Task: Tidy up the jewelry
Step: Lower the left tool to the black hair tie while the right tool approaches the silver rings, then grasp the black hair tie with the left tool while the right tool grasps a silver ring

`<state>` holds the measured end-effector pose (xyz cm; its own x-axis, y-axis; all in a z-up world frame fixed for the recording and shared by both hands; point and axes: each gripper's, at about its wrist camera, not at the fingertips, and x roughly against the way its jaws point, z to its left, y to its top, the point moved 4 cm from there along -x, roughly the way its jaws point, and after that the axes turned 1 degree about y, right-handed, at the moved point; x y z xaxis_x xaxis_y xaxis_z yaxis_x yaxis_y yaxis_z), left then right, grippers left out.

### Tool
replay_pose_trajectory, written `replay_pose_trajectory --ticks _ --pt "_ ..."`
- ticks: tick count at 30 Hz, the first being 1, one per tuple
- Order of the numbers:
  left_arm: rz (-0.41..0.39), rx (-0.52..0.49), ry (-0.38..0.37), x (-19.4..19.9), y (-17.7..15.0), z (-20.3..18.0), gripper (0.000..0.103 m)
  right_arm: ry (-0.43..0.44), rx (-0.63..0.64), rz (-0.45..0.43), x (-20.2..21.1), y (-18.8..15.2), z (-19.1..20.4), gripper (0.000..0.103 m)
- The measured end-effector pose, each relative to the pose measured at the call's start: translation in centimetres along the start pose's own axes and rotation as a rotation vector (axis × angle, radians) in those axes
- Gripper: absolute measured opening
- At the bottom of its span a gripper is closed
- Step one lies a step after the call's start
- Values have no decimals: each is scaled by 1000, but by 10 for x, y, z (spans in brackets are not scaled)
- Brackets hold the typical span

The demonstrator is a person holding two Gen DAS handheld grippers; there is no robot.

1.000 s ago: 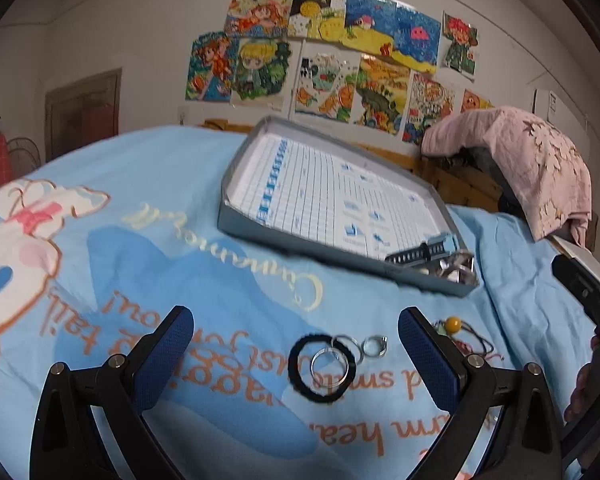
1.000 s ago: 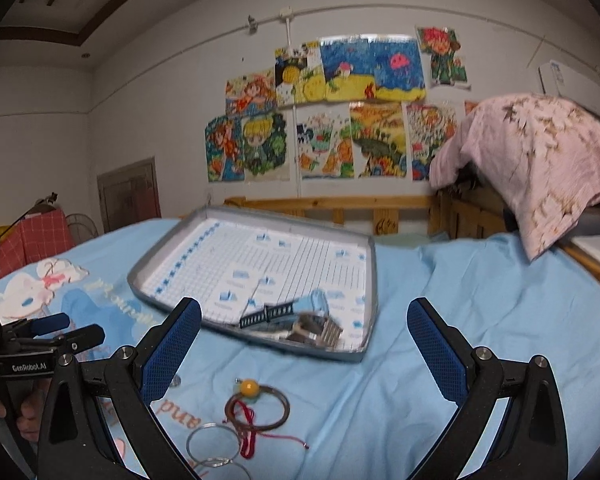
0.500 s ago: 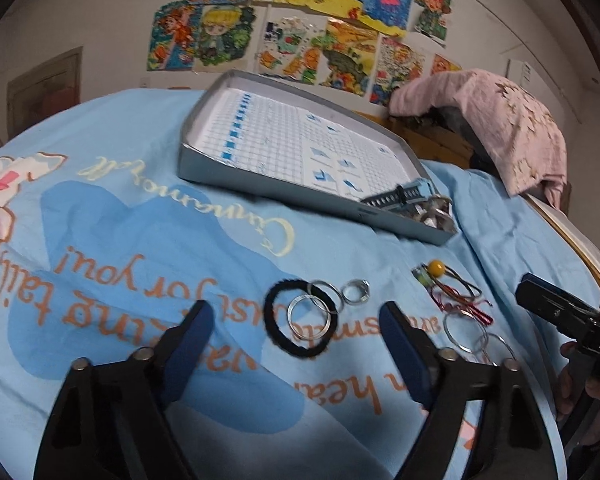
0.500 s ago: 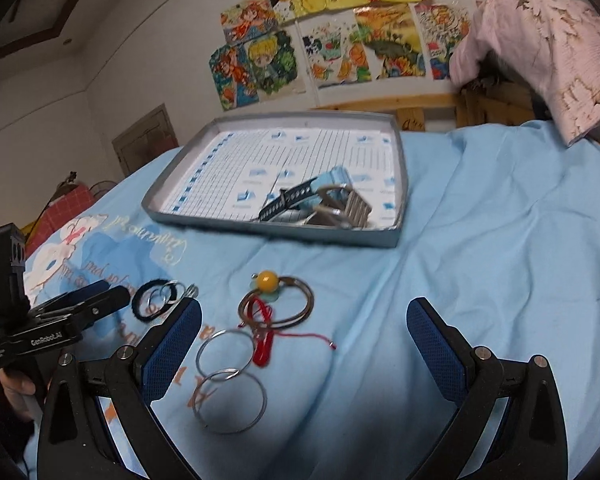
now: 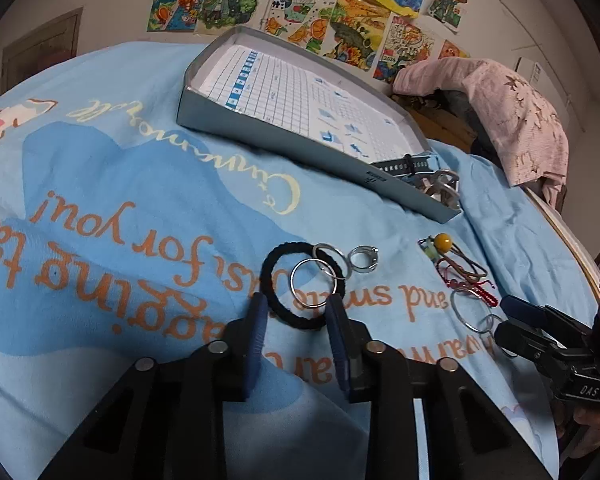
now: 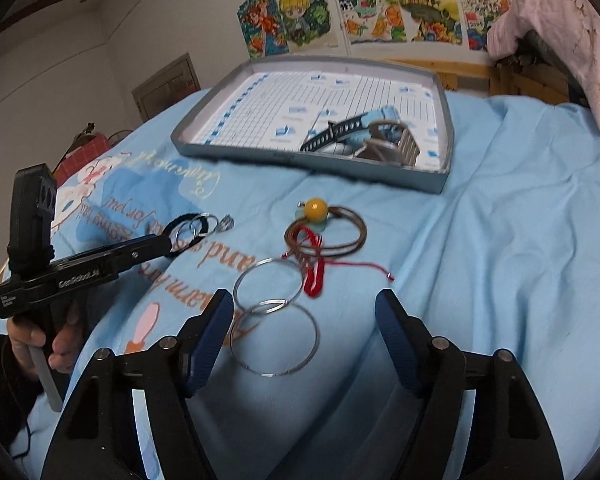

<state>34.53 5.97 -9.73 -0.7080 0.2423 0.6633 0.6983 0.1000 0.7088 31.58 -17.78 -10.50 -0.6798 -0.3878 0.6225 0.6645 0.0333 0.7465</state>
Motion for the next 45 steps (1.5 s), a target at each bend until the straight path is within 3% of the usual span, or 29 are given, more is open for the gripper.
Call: replay_pose_trajectory --ticks 13,26,31,33,45 --pt "27 -1 28 -10 -3 2 6 6 49 44 -5 -5 16 66" --pt "-8 -19 27 -3 -3 -1 5 -22 58 35 -4 -5 17 39" --pt "-42 -15 16 7 -2 -2 5 -11 56 17 -1 -4 17 39" --pt "-52 -2 8 11 -1 -1 5 -12 60 4 1 -3 17 13" --pt "-94 6 -55 29 -1 -9 5 33 103 -49 10 2 25 3"
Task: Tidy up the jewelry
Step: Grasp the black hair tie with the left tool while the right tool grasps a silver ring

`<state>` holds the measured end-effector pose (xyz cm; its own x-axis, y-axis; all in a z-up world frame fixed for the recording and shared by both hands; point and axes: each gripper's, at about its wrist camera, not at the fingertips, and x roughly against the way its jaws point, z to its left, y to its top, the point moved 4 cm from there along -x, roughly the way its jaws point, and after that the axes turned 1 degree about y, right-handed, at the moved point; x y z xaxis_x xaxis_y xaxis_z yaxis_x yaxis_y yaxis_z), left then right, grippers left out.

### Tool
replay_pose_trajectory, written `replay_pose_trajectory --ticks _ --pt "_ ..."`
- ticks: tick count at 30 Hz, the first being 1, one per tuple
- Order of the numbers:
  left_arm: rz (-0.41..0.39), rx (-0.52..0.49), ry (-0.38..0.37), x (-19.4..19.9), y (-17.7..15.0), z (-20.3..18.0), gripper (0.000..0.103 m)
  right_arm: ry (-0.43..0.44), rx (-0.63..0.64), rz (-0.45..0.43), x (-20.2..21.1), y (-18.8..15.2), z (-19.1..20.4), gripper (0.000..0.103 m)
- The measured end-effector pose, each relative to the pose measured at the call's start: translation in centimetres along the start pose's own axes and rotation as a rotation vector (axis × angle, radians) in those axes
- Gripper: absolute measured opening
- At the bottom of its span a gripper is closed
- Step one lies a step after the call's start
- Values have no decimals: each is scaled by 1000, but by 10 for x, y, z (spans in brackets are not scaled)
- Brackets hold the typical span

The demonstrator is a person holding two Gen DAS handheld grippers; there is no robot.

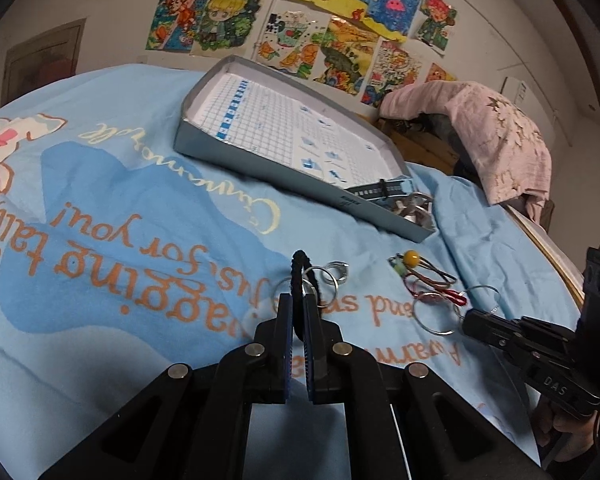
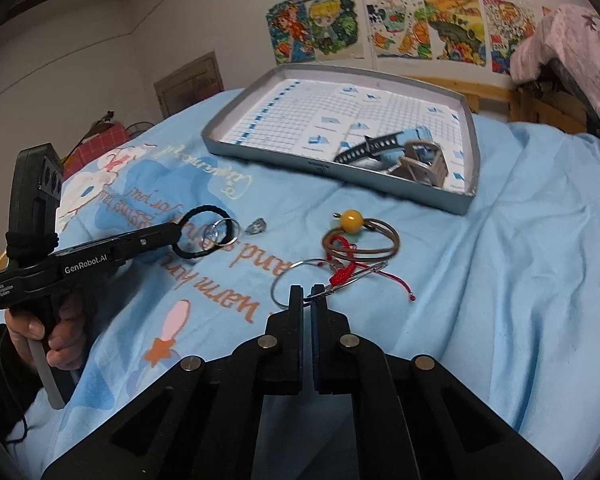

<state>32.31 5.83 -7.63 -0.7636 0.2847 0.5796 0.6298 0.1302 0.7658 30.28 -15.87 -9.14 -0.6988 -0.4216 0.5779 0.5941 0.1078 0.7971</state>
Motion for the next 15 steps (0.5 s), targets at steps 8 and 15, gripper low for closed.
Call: replay_pose_trajectory --ticks 8,15 --pt "-52 0 -24 16 2 -4 5 13 9 -38 9 5 1 3" --pt "-99 -51 -29 36 13 -20 5 64 46 -123 34 20 15 3"
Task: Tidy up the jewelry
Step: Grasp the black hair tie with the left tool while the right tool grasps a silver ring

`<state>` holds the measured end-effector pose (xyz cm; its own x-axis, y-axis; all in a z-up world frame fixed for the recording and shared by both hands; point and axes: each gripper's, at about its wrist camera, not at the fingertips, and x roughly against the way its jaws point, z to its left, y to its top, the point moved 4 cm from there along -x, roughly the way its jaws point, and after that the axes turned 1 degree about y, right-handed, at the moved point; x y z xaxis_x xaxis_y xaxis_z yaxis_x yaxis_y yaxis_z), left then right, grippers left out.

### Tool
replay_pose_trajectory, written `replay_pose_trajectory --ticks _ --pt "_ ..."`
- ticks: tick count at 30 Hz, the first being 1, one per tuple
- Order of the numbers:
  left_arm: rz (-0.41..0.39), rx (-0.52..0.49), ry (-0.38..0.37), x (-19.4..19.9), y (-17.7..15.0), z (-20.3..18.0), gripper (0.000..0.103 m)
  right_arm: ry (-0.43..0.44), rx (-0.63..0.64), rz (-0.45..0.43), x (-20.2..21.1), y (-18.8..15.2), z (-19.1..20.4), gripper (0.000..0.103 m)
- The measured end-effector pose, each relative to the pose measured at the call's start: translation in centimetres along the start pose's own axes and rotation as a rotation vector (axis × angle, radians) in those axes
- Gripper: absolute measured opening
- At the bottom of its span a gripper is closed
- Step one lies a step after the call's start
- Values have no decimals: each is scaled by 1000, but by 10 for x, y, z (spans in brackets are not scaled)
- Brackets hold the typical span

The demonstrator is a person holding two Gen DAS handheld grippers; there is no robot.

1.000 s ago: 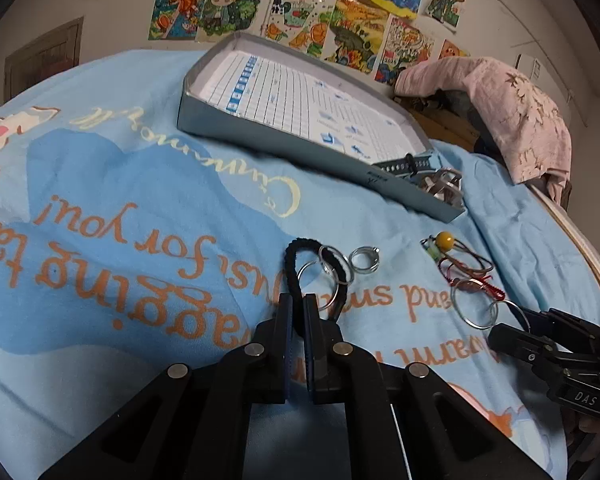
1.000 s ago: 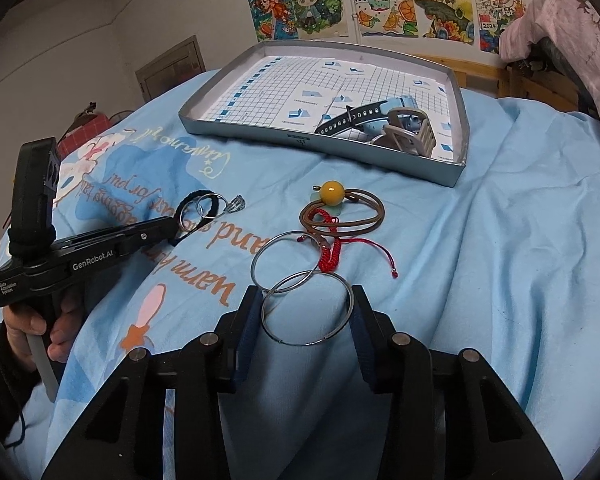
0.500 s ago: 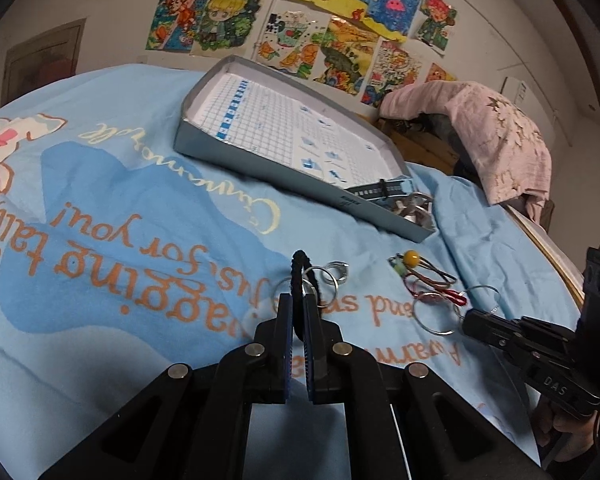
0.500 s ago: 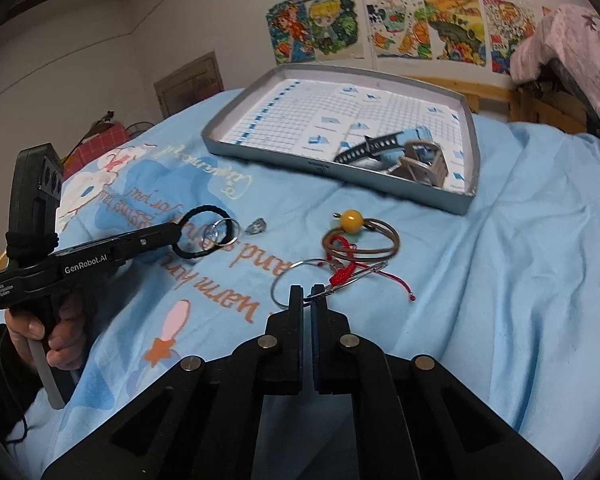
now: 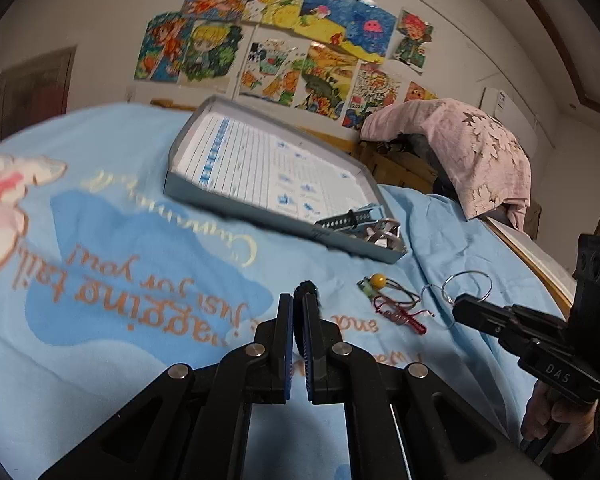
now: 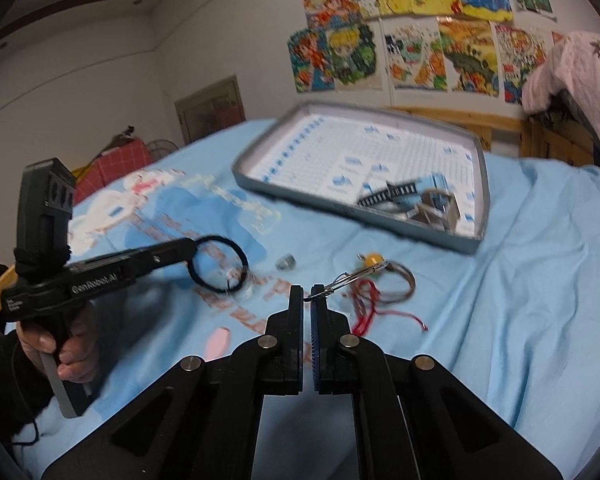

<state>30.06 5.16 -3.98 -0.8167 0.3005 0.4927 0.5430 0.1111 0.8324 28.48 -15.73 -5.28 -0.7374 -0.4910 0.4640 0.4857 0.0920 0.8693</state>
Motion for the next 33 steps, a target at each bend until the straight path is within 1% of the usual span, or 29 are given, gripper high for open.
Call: replay_pose_trajectory --ticks 6,8,10,13,15,19,21,24,27,28,30,33 --pt "1 -58 5 5 24 -17 5 24 6 -55 9 21 -5 3" --pt "17 -54 -13 6 31 -21 5 31 0 -70 10 30 -10 3" --pt "39 -79 -1 4 31 -25 5 34 -25 -89 9 38 -15 3" --pt "96 -109 21 -4 19 -27 5 26 -36 -85 7 34 -19 3" --pt "133 -110 29 -7 9 -26 5 21 -35 -72 4 30 -18 3" --pt "228 -118 91 -12 -20 -19 5 27 -38 -52 0 24 -18 3" --pt "252 -109 100 -10 -27 -15 5 33 -34 -42 -3 22 -15 3" --pt "272 -89 50 -2 -33 -19 5 35 -20 -36 -3 20 -10 3" --pt "266 -121 6 4 -34 -36 5 25 -15 -45 1 20 -9 3" --pt "263 -128 -24 7 -33 -45 5 19 -15 -49 3 20 -10 3" --pt "259 -139 -54 9 -30 -58 5 7 -22 -58 7 19 -13 3" --pt "253 -162 -89 11 -24 -76 5 -10 -51 -74 15 20 -24 3"
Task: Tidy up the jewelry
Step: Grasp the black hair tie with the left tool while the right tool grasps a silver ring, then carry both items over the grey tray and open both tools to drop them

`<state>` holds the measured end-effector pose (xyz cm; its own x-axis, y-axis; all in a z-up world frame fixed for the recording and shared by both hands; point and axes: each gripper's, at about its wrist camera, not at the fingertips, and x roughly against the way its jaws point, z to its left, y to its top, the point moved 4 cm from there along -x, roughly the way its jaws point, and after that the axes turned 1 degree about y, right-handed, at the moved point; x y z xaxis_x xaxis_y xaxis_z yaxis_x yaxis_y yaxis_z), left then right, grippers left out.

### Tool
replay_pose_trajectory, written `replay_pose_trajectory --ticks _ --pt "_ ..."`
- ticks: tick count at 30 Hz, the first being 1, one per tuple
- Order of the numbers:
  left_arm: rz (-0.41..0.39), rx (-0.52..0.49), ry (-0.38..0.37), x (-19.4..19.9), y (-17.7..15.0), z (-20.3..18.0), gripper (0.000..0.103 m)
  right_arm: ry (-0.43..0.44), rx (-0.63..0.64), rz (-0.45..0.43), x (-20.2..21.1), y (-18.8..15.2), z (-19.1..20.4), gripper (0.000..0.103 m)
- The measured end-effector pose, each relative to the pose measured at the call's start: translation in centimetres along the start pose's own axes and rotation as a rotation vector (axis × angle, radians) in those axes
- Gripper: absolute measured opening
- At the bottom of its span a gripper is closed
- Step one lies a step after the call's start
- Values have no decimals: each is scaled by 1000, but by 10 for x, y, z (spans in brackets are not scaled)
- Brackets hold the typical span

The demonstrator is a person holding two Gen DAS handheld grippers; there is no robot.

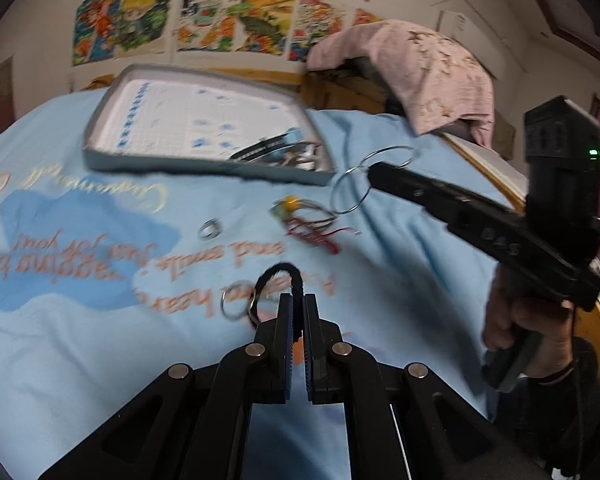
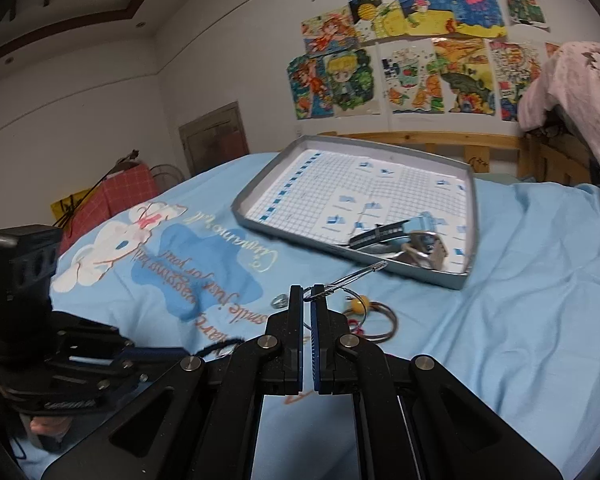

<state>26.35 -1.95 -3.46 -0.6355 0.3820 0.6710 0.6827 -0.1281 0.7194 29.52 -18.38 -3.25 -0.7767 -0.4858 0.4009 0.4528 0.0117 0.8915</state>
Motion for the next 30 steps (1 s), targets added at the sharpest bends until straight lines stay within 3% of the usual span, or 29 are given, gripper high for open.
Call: replay_pose_trajectory --ticks 8,15,18,25,30 --pt "-45 42 -66 19 29 -10 4 -33 -50 -52 16 8 -24 3" --pt "-102 37 -61 34 51 -13 5 -38 -61 -76 20 13 -27 3" --pt "-88 35 -46 28 50 -10 5 -37 -60 -74 20 12 -27 3" --pt "11 58 72 -6 14 22 5 -24 -39 -51 16 10 -22 3" --pt "65 118 252 -15 -4 78 5 -13 -16 -25 9 5 -12 3"
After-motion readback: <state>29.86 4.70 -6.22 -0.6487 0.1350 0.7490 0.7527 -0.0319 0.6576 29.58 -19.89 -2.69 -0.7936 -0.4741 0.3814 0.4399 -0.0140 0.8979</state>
